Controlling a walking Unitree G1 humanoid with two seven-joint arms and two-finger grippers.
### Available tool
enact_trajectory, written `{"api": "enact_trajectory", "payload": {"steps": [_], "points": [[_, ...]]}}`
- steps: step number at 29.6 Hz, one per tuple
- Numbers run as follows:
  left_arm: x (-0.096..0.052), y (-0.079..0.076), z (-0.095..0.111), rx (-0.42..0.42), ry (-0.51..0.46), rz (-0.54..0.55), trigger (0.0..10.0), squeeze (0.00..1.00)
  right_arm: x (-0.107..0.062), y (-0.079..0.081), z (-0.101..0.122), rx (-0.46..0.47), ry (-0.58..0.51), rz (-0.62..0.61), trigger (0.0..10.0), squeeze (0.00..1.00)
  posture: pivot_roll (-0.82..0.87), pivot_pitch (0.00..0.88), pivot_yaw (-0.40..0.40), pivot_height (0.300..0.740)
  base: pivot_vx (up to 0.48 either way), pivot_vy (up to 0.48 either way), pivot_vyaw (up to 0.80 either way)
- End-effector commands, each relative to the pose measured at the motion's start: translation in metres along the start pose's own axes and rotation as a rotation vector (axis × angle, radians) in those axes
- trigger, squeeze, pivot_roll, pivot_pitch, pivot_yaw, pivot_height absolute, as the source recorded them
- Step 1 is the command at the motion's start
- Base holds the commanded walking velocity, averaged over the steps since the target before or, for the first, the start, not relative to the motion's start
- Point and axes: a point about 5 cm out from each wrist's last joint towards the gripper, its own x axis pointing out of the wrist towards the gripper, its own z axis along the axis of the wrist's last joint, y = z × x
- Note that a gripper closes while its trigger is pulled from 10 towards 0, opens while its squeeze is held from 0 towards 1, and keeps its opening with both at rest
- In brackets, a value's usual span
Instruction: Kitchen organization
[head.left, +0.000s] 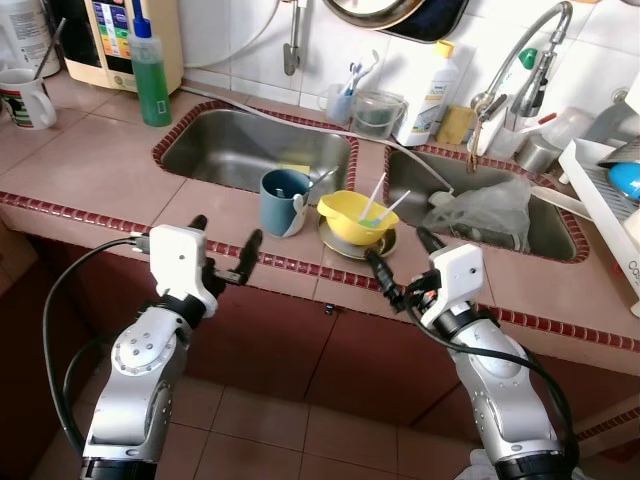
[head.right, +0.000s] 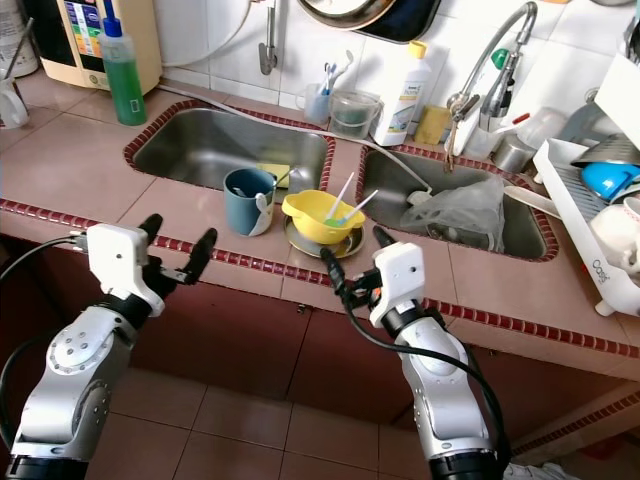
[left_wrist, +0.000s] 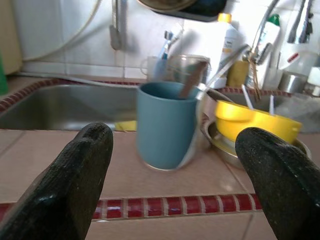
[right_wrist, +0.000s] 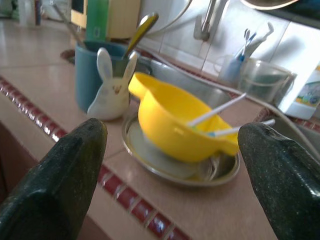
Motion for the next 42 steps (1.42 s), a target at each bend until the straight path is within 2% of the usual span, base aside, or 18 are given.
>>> {"api": "enact_trajectory", "payload": {"steps": [1, 9, 15, 23, 31, 42], "points": [[0.003, -0.004, -0.001, 0.022, 0.007, -0.027, 10.0, 0.0, -0.003, -0.002, 0.001, -0.031, 0.015, 0.018, 10.0, 0.0, 0.14, 0.0, -0.119, 0.74, 0.0, 0.0, 0.0], [0.015, -0.012, -0.002, 0.047, 0.007, -0.056, 10.0, 0.0, -0.003, 0.009, 0.0, -0.019, 0.031, 0.1, 10.0, 0.0, 0.13, 0.0, -0.119, 0.74, 0.0, 0.0, 0.0], [0.036, -0.014, 0.001, 0.077, 0.004, -0.045, 10.0, 0.0, -0.004, 0.021, 0.003, -0.009, 0.038, 0.201, 10.0, 0.0, 0.12, 0.0, -0.124, 0.74, 0.0, 0.0, 0.0], [0.059, -0.018, -0.002, 0.068, 0.023, -0.002, 10.0, 0.0, -0.004, 0.018, 0.011, -0.024, 0.037, 0.23, 10.0, 0.0, 0.1, 0.0, -0.131, 0.74, 0.0, 0.0, 0.0], [0.07, -0.022, -0.005, 0.037, 0.041, 0.042, 10.0, 0.0, -0.006, 0.019, 0.018, -0.019, 0.022, 0.25, 10.0, 0.0, 0.08, 0.0, -0.126, 0.74, 0.0, 0.0, 0.0], [0.08, -0.021, 0.0, 0.048, 0.013, 0.096, 10.0, 0.0, -0.008, 0.023, 0.019, -0.027, 0.035, 0.272, 10.0, 0.0, 0.08, 0.0, -0.128, 0.74, 0.0, 0.0, 0.0]]}}
